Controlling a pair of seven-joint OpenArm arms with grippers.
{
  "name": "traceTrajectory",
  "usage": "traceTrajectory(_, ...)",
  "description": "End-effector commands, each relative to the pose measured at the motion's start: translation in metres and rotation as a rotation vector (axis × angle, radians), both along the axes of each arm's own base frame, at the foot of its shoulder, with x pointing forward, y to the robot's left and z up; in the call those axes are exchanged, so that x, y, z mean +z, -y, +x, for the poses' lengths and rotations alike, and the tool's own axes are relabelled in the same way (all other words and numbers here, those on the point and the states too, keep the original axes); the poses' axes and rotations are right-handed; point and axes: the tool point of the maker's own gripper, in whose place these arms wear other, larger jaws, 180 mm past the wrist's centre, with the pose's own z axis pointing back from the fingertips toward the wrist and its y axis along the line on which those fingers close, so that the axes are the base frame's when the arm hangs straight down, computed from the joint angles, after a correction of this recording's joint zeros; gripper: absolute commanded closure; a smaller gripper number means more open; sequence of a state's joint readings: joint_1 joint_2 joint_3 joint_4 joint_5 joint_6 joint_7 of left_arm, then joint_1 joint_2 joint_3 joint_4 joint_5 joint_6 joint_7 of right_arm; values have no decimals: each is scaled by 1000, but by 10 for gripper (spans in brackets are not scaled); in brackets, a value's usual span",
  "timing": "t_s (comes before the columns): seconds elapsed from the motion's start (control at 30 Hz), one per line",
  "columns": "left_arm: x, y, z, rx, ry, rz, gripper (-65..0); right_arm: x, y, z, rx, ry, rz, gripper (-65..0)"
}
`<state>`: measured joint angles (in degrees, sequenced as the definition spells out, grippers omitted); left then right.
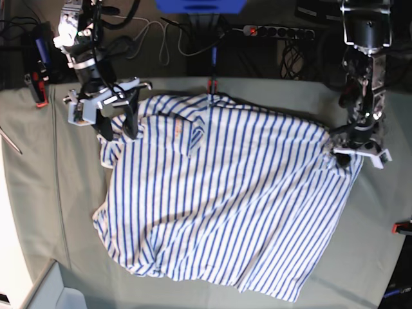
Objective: Layout the t-shirt on the table in an organized manner, then fold the t-shirt properly
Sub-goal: 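Release the shirt and raise both grippers, then lower the left gripper and pinch the shirt's corner fabric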
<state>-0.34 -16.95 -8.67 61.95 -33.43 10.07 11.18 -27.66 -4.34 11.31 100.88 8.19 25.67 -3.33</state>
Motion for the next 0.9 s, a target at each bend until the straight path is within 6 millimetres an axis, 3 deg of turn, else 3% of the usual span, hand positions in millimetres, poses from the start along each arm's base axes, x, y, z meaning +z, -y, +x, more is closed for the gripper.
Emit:
traceTrajectory(0.0,23,9,26,-41,79,18,-510,11,0,3,-10,43,12,-328)
traceTrajectory(0.13,39,53,46,-138,135,-2,-509,11,2,3,-14,43,10,-328)
traceTrajectory(0.3,72,73,58,-197,223,2,-509,11,2,3,-14,43,10,-328)
traceTrajectory(0.4,75,72,50,-205,228,10,-509,10,2,3,-14,42,10,-328)
traceTrajectory(0.47,76,59,44,-205,218,41,-509,9,1,0,-13,34,11,-328)
traceTrajectory(0.7,50,30,29,-165,132,106,-508,9,-1,0,-8,34,15,-328)
traceTrajectory(0.87,46,36,34,-167,126,96,-508,7,-1,-2,-8,28,15,-328)
